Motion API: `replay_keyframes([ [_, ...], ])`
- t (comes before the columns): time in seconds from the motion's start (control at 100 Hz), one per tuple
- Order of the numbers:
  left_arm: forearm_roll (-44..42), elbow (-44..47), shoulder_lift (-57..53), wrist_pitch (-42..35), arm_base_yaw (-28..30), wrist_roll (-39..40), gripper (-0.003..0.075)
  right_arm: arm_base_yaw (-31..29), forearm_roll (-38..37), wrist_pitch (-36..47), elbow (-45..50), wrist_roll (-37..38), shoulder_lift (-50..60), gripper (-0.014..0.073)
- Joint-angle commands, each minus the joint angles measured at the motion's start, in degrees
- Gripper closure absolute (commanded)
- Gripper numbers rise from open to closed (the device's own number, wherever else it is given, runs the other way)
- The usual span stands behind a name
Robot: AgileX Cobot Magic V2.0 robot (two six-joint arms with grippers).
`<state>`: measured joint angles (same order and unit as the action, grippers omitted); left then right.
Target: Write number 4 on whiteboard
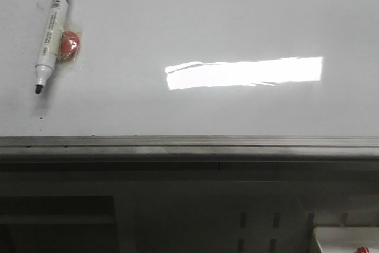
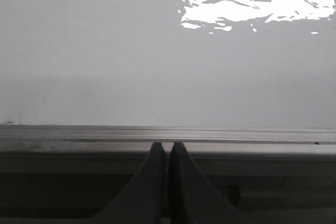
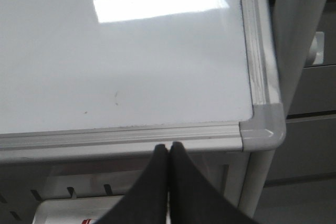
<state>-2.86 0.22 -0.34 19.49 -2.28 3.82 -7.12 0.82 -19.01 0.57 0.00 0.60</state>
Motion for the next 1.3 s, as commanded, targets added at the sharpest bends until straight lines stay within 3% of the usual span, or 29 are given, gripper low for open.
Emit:
replay_keyframes([
  [0.0,0.6,1.9,-1.4,-3.0,0.0,0.0,0.0741,-0.3,-0.4,0.9,1.4,0.0,0.8,0.0659],
  [0.91,0.6,1.9,-1.4,-3.0,0.0,0.0,0.0741,-0.3,-1.1,1.6,1.4,0.0,0.8,0.0659],
  [1.13,0.0,1.9,-1.4,-10.8,0.0,0.0,0.0741,-0.3,-0.8,8.0,1.4,0.0,0.8,0.0659],
  [1.29,0.0,1.9,-1.4,-11.2,0.0,0.0,0.0741,-0.3,-0.8,9.1,1.4,0.0,0.8,0.0659],
])
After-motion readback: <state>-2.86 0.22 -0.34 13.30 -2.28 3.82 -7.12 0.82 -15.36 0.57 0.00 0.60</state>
